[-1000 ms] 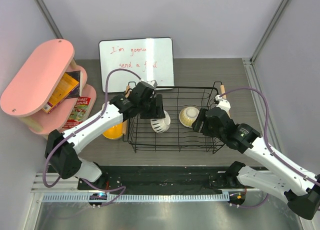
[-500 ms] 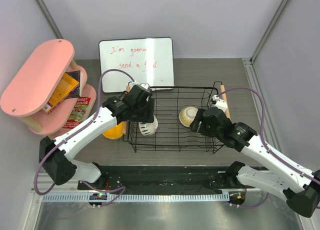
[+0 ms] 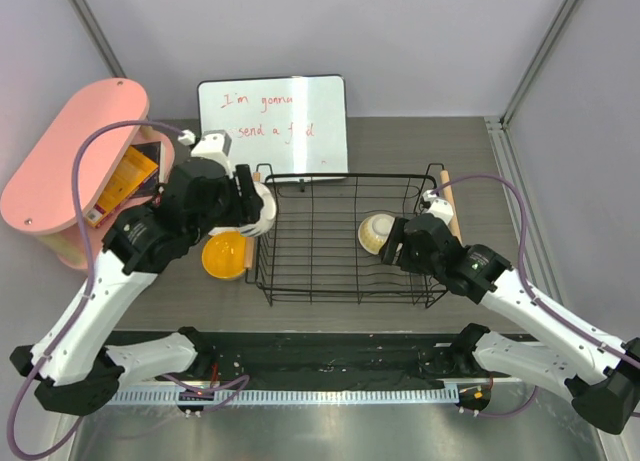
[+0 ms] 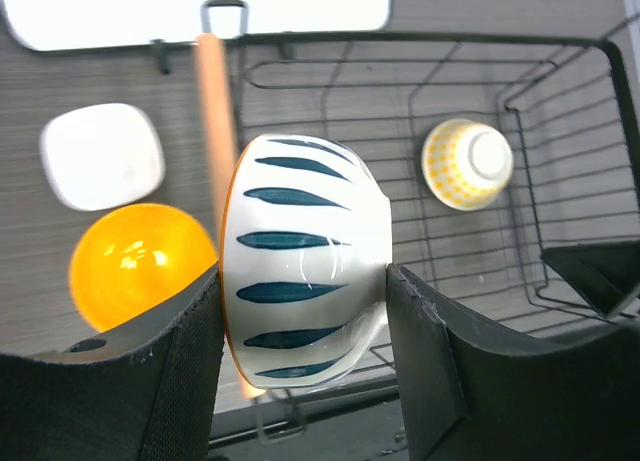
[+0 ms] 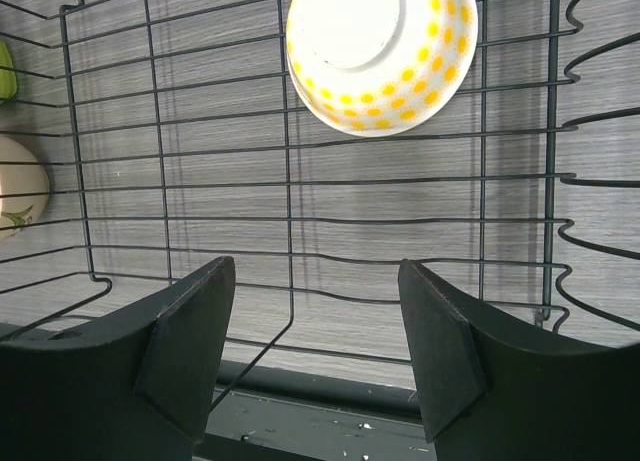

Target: Unload the bowls from the dish rack

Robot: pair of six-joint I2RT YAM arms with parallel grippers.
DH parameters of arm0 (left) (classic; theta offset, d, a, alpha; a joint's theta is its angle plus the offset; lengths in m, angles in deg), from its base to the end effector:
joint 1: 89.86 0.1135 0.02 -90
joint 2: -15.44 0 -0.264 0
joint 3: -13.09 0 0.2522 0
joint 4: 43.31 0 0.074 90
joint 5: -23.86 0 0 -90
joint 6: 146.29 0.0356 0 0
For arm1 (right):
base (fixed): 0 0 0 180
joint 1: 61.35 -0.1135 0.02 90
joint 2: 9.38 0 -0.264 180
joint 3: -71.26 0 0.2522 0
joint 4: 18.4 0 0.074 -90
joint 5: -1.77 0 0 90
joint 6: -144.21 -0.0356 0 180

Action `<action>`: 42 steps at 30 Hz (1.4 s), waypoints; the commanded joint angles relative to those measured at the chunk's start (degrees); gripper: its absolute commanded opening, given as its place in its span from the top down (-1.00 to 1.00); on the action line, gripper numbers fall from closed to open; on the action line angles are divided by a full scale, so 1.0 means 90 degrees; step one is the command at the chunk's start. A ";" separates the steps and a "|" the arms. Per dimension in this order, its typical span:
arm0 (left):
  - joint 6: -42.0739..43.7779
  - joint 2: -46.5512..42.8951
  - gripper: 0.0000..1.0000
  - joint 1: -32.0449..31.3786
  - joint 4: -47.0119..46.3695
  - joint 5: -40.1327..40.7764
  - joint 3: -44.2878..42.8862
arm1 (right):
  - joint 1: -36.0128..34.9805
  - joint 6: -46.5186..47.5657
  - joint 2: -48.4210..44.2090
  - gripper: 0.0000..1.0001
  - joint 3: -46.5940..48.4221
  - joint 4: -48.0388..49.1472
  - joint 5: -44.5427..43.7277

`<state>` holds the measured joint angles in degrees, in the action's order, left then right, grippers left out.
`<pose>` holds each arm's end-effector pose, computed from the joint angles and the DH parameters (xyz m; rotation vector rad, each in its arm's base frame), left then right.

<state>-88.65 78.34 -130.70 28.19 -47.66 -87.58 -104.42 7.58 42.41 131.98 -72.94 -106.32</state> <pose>0.1502 -0.1149 0.4431 -0.0275 2.1522 -0.4036 0.1400 0.1157 0.2830 0.2255 2.3433 0.4108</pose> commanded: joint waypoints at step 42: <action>0.0305 -0.0465 1.00 0.2272 -0.0311 0.0964 0.2333 | -0.0009 0.0211 0.0359 -0.44 -0.0139 0.0770 0.0349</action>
<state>-85.96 76.13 -111.21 28.06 -35.80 -67.71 -104.40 8.60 45.38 130.01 -68.15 -103.37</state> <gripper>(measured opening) 0.002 0.722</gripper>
